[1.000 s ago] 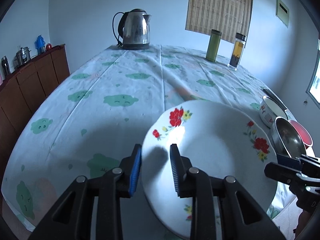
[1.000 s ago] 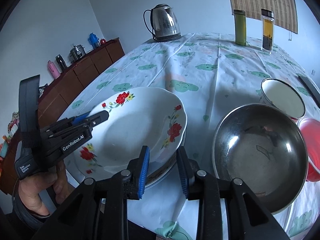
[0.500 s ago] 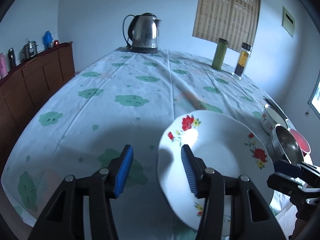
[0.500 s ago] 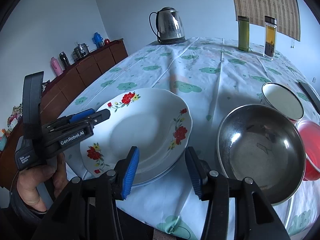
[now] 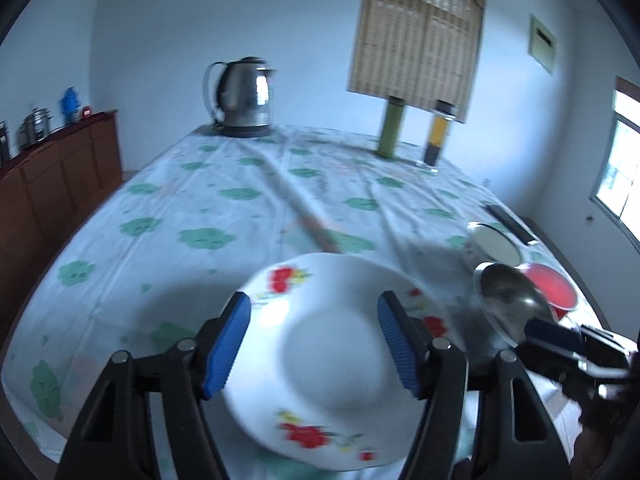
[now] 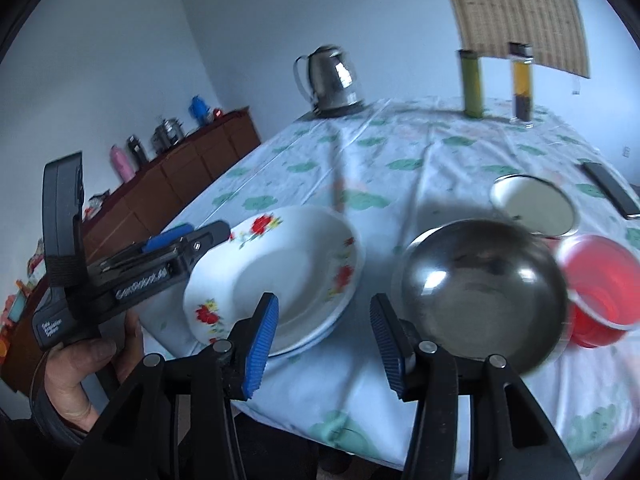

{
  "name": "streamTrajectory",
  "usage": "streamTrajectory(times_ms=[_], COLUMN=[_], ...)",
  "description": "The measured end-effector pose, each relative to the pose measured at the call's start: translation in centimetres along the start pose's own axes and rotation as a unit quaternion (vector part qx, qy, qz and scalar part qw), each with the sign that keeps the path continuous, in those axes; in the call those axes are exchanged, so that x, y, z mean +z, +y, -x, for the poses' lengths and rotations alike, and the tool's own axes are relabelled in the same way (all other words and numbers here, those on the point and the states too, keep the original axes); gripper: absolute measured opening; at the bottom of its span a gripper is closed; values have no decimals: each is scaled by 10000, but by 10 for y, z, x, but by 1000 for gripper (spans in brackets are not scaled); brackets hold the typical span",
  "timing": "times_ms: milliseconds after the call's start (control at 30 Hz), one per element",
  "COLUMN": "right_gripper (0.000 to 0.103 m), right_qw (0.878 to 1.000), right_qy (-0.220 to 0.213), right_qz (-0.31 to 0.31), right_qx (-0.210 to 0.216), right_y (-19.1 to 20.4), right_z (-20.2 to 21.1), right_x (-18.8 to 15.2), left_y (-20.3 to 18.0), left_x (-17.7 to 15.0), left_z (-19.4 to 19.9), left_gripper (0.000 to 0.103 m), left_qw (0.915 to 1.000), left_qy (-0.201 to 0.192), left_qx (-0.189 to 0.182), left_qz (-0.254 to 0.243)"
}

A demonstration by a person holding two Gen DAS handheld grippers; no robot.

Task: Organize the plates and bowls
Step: 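Move both grippers to the rim of the red plastic bowl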

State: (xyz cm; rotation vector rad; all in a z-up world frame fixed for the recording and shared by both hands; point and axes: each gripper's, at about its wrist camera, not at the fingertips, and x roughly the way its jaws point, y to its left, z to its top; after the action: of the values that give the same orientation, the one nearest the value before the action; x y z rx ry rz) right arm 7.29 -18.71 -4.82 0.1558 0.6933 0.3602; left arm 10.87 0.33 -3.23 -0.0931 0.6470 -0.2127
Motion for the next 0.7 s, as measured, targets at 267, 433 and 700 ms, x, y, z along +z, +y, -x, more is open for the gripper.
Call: streamTrajectory(times_ms=[267, 433, 700], right_gripper=[50, 50, 50], right_qw=[9937, 9818, 9704], right_qy=[-450, -314, -253], right_qz=[-632, -1177, -1304], right_qx=[-811, -1460, -2018], right_y=[-78, -141, -180], right_z=[45, 53, 60], right_x=[-1, -7, -13], left_y=[-61, -101, -147], left_x=[0, -2, -3], left_z=[-11, -20, -34], left_gripper=[70, 70, 70], left_qw=[9975, 9927, 9856], left_qy=[181, 346, 543], left_qx=[-532, -850, -1137], left_qz=[-437, -779, -1124])
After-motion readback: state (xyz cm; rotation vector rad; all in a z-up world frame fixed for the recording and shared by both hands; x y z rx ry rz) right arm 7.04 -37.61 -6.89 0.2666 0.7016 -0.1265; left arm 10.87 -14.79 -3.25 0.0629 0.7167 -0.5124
